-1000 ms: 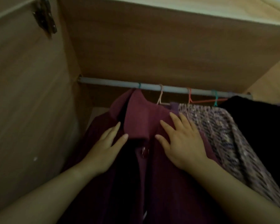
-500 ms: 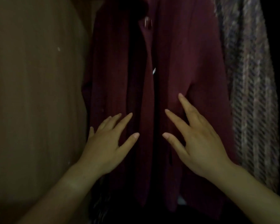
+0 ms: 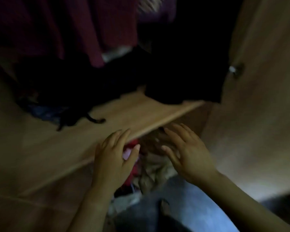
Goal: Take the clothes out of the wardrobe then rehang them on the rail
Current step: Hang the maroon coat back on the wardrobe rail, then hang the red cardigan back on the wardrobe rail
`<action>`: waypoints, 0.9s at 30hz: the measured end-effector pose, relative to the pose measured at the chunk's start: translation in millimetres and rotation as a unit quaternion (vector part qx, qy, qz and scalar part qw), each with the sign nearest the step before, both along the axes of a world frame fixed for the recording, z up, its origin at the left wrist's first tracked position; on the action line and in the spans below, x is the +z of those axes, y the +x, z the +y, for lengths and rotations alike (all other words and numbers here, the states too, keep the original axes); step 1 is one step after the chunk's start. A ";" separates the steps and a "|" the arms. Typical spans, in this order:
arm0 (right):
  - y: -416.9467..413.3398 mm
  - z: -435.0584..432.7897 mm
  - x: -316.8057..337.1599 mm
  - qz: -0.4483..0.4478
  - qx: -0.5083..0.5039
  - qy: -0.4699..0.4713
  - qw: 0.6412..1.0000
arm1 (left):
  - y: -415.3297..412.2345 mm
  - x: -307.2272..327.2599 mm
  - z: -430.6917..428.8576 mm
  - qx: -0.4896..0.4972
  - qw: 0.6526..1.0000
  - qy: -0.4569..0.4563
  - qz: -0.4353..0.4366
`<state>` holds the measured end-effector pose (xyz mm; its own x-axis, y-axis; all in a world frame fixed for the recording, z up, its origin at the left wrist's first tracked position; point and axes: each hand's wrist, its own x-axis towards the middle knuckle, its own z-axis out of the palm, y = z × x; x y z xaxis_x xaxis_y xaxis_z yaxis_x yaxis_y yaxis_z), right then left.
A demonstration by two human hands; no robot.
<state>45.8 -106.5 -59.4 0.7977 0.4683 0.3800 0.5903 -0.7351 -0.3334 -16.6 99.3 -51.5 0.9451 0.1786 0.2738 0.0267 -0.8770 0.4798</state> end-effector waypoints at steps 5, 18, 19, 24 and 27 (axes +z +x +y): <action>-115.3 -109.5 -57.5 0.121 -0.149 -0.013 0.981 | -54.6 -74.7 -104.1 -0.175 0.976 -0.002 0.128; -378.9 -359.5 -74.5 0.166 -0.541 0.058 0.823 | -131.5 -84.1 -416.5 -0.563 0.798 0.141 0.163; -399.5 -381.1 -76.0 0.163 -0.565 0.066 0.806 | -144.8 -85.0 -451.0 -0.586 0.782 0.143 0.157; -506.5 -495.9 -80.0 0.159 -0.670 0.109 0.717 | -235.2 -94.3 -629.0 -0.676 0.705 0.125 0.171; -558.7 -550.8 -73.9 0.145 -0.717 0.117 0.672 | -287.5 -94.2 -718.1 -0.730 0.652 0.116 0.170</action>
